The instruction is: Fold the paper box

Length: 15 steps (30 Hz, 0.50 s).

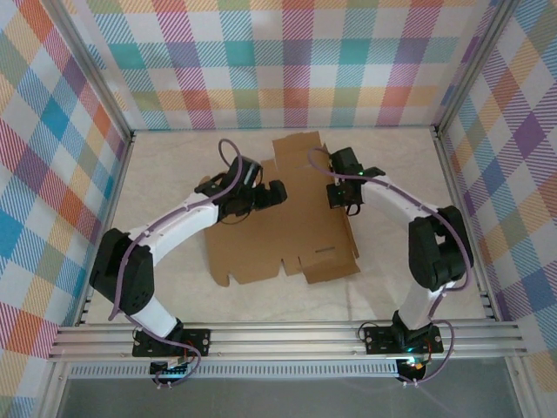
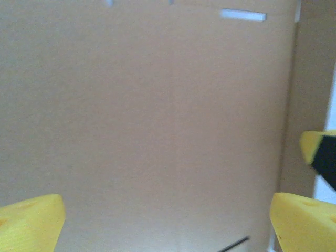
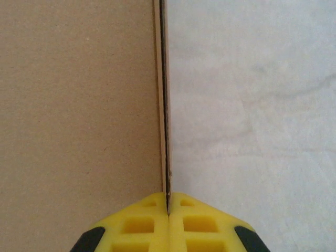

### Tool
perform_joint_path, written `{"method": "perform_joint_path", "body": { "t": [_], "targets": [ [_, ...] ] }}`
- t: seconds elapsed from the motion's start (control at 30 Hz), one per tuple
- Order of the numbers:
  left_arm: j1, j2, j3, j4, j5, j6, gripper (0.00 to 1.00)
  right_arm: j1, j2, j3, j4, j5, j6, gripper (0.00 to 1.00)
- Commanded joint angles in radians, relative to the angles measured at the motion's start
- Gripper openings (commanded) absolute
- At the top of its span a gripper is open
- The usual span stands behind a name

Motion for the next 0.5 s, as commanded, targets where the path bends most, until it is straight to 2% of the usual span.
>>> {"method": "perform_joint_path", "body": {
  "t": [0.0,0.1,0.27,0.47],
  "targets": [
    [0.008,0.055,0.199,-0.121,-0.014,0.057,1.0,0.0,-0.039,-0.022,0.124,-0.081,-0.023,0.0],
    [0.008,0.149,0.385,-0.184,0.023,0.061,1.0,0.0,-0.063,-0.066,0.186,-0.103,-0.035,0.0],
    [0.008,0.259,0.593,-0.247,0.078,0.075,0.98,0.0,-0.156,-0.185,0.335,-0.142,-0.065,0.0],
    [0.008,0.45,0.978,-0.477,0.085,0.177,0.91,0.0,-0.174,-0.201,0.325,-0.136,-0.133,0.0]
  ]
}}
